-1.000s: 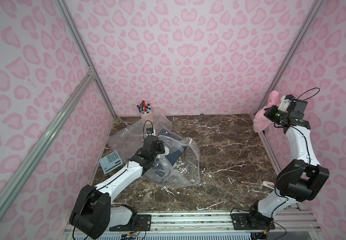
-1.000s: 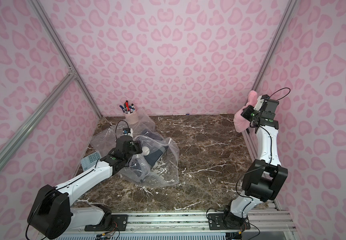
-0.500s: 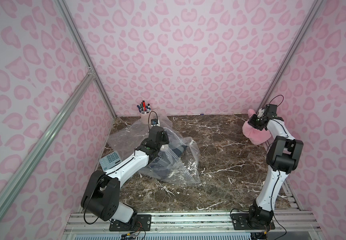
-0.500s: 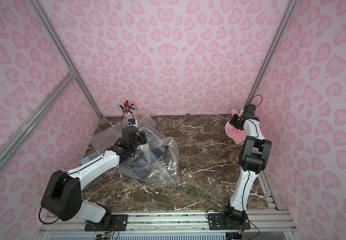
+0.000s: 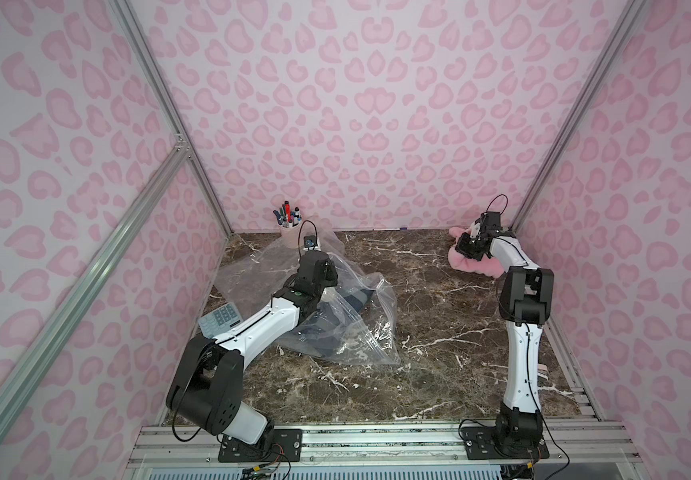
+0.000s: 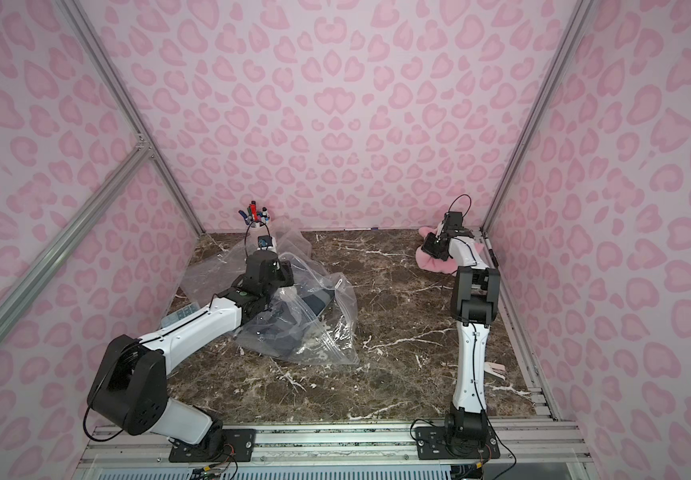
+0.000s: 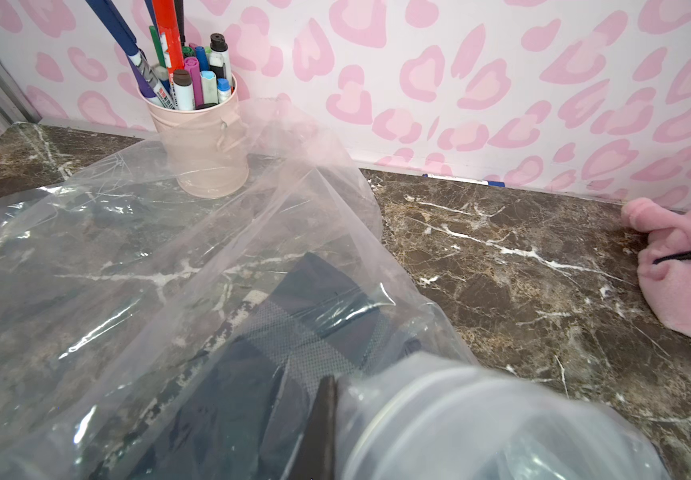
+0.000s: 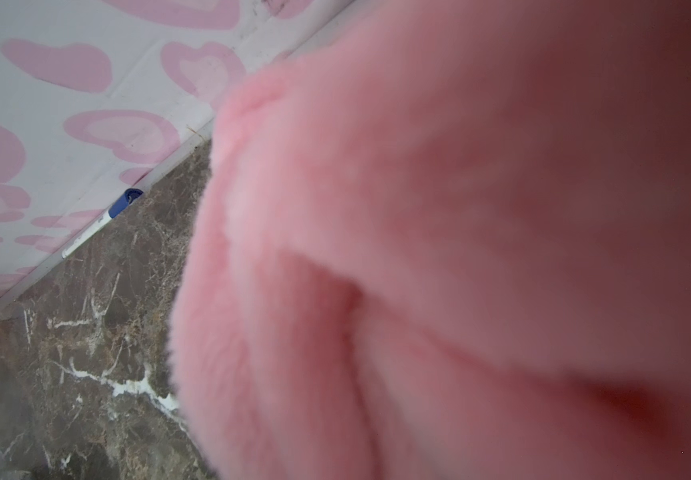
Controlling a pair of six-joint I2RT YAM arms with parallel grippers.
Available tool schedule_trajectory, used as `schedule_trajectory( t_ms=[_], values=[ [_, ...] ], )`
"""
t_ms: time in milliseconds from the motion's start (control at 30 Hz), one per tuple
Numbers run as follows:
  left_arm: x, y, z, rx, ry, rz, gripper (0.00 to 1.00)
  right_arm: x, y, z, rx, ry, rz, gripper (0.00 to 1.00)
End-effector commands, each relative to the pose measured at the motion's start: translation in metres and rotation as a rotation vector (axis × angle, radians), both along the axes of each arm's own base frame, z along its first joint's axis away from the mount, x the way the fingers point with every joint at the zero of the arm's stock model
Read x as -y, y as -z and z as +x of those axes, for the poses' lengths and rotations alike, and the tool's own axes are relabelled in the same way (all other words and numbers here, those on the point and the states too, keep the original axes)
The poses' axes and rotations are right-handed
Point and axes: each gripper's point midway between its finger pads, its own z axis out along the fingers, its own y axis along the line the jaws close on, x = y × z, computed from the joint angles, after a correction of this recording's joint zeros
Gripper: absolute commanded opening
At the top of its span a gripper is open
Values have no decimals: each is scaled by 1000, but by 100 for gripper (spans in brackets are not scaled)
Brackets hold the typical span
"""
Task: Take the blanket out of the vacuum bag
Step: Place the blanket at the corner of the board.
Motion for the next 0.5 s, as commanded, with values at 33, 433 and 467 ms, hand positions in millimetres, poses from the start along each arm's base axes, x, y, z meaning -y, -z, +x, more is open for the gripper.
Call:
schedule_trajectory(
  t_ms=[33,433,467],
  values=[
    [3,-16,1,42,23,-12,4,-21,-2,-8,-15,-62,-22,23],
    [13,-17,-21,14,131,-31,4,-64,-88,-31,260,-202,40,71],
    [13,-15,-21,11,129,-30,4,-67,-84,-27,264,-212,82,71]
  ],
)
